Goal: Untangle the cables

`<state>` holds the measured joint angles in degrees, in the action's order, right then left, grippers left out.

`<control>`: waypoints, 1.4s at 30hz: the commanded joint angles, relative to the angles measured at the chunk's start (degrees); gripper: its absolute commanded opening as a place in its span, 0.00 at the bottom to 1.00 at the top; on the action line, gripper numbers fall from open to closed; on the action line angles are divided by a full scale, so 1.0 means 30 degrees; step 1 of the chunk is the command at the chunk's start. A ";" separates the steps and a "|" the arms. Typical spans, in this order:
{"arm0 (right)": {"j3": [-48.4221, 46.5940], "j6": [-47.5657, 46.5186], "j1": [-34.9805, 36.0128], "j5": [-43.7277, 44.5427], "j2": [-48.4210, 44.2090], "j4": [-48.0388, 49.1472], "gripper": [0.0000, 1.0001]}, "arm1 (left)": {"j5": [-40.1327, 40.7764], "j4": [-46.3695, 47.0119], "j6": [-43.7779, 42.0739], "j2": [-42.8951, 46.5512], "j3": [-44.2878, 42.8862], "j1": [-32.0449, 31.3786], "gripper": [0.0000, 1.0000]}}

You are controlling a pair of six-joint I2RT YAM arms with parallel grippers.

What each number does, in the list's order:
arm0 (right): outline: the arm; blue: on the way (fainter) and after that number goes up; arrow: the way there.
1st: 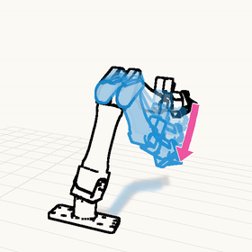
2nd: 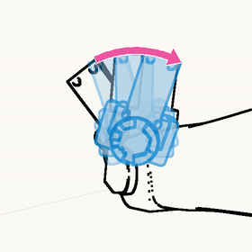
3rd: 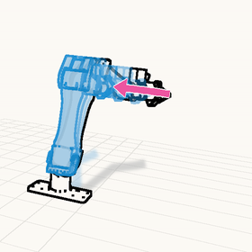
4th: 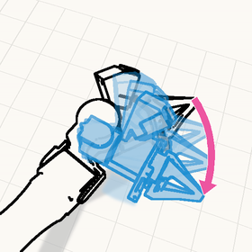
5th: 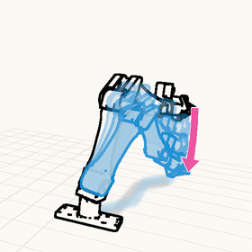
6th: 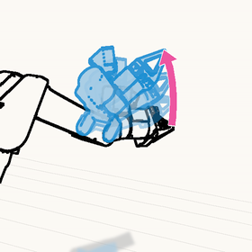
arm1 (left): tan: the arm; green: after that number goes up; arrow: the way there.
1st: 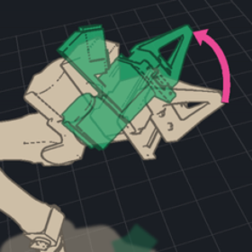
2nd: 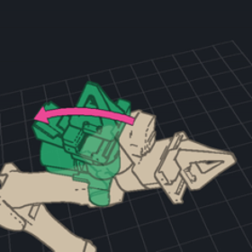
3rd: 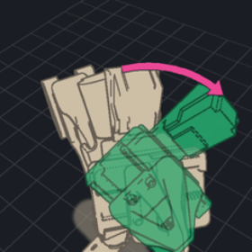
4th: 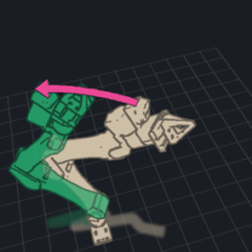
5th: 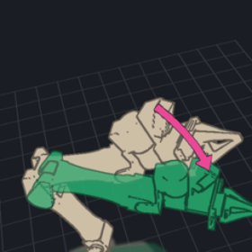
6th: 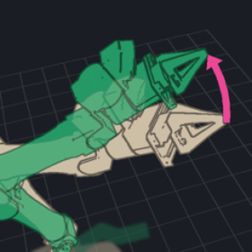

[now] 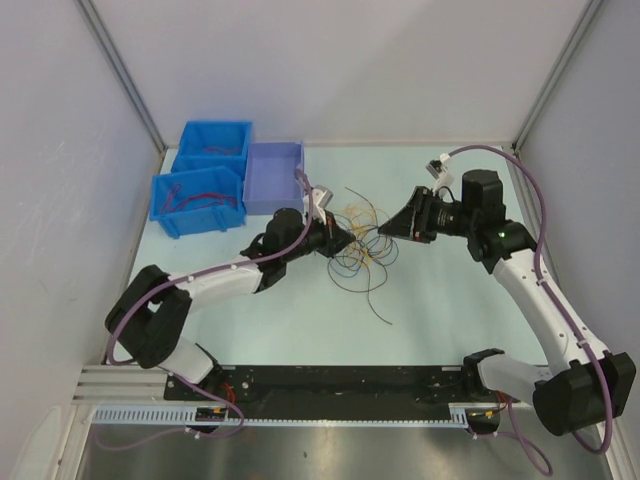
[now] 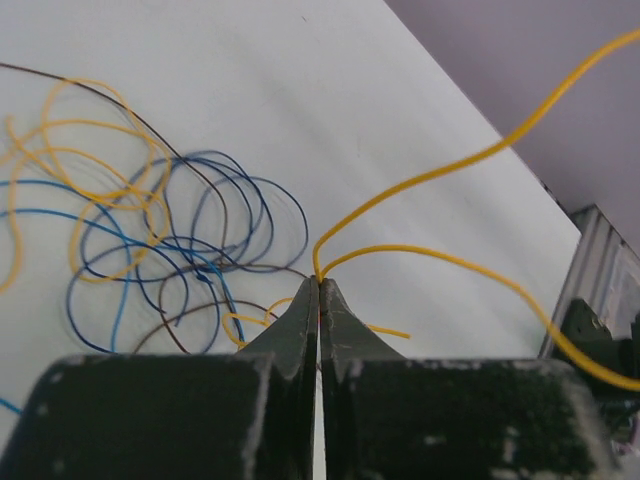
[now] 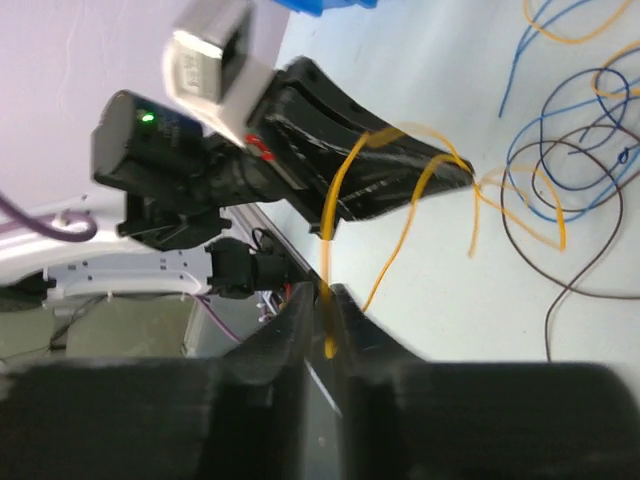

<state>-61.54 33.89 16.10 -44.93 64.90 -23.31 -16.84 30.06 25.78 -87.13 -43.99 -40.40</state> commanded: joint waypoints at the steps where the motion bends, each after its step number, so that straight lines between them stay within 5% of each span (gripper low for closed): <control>1: -0.0845 -0.0866 -0.0034 0.1380 -0.0978 -0.0988 0.53 | 0.3002 -0.3565 -0.1415 0.1592 -0.2499 -0.0068 0.00; 6: -0.0845 -0.1948 -0.0063 0.5036 -0.1741 -0.3036 0.91 | 0.4991 -0.6498 -0.2322 0.1886 -0.4407 0.0166 0.00; 10: -0.0553 -0.2185 -0.0063 0.9340 -0.2005 -0.4971 0.92 | 0.6663 -0.8435 -0.2734 0.1741 -0.6483 0.0692 0.00; 19: 0.2903 -0.1132 -0.0063 1.1429 -0.2767 -0.3629 0.93 | 0.7371 -1.0490 -0.2850 0.2120 -0.8044 0.2216 0.00; 42: 0.4282 -0.0837 -0.0063 1.0904 -0.1479 -0.2543 0.92 | 1.0066 -1.2951 -0.0626 -0.0367 -1.1818 0.5965 0.00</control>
<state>-48.82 31.22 16.01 -11.62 59.48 -33.65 11.00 -6.98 21.17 -85.12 -75.11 -25.61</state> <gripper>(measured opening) 0.925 0.005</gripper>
